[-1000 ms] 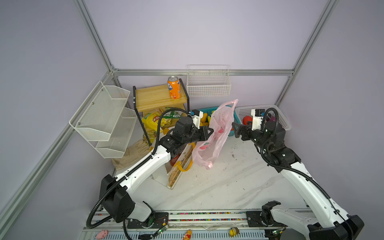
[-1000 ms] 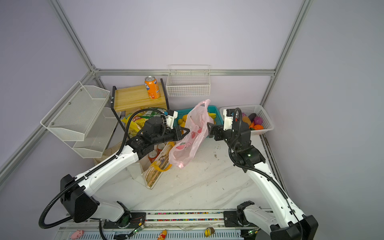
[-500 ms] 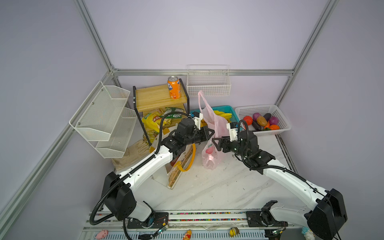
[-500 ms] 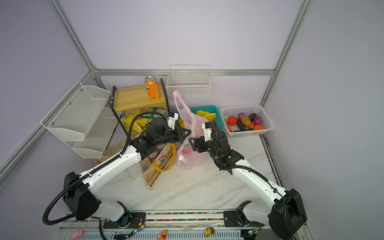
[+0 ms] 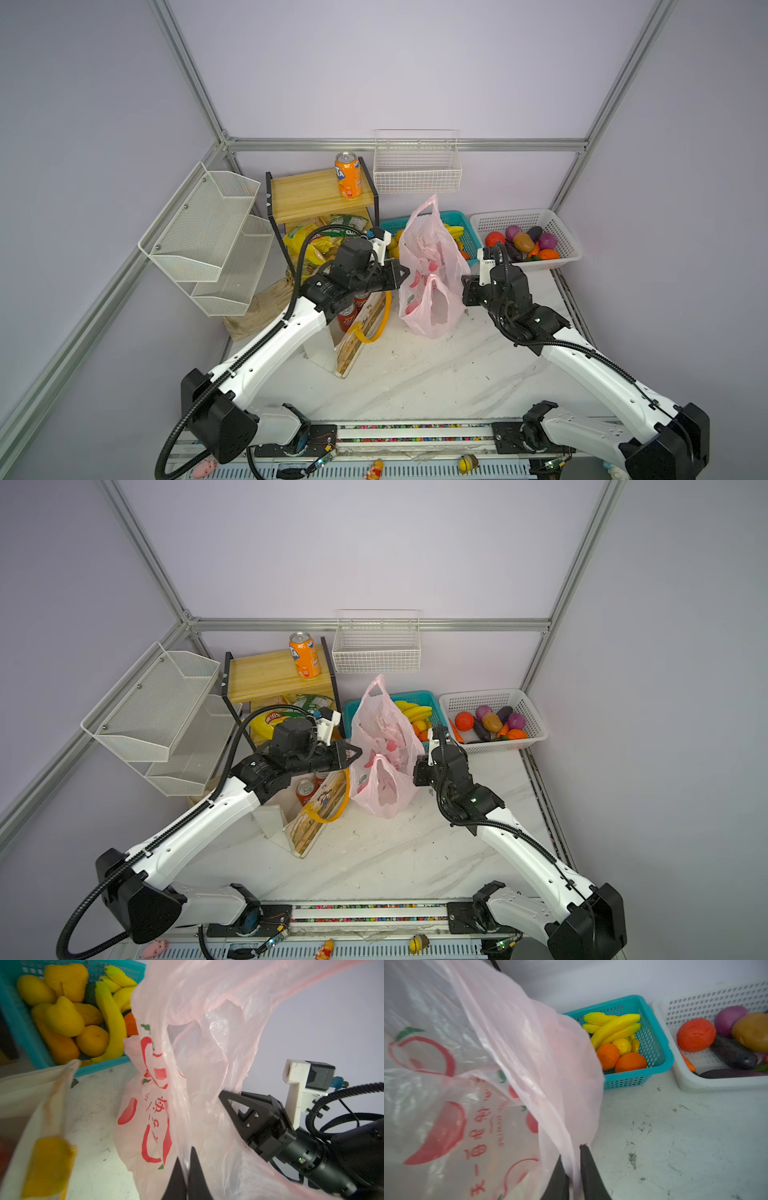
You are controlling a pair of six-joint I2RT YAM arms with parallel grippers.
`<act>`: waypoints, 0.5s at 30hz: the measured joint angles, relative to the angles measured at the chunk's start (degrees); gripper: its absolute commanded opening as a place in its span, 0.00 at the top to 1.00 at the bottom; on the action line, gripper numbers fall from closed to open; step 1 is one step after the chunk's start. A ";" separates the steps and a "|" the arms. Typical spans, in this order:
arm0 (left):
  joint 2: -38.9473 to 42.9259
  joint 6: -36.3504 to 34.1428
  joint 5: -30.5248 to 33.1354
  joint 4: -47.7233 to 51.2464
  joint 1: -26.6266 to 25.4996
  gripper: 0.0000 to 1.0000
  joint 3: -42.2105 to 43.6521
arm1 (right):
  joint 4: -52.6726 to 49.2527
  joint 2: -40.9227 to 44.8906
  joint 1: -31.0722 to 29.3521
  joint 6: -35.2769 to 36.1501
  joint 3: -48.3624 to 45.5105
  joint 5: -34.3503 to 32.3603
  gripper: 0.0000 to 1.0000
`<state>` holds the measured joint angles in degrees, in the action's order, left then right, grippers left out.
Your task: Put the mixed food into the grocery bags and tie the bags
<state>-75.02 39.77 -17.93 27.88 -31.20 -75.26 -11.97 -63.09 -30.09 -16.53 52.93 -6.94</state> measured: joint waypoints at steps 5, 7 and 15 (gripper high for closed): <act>3.58 -3.32 -4.83 9.92 7.06 1.00 -0.39 | -2.21 -3.54 2.45 0.92 0.61 0.44 0.78; 3.02 -4.96 -6.54 14.38 8.07 1.00 -1.20 | -2.47 -4.83 2.75 1.66 1.11 1.62 0.62; 0.13 0.13 -11.98 12.17 8.76 1.00 -1.20 | -0.70 -4.98 2.95 4.81 5.35 17.27 0.18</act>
<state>-74.89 39.90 -29.91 40.05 -22.44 -76.47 -12.67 -68.07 -27.14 -11.73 58.28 10.33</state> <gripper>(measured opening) 0.047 0.789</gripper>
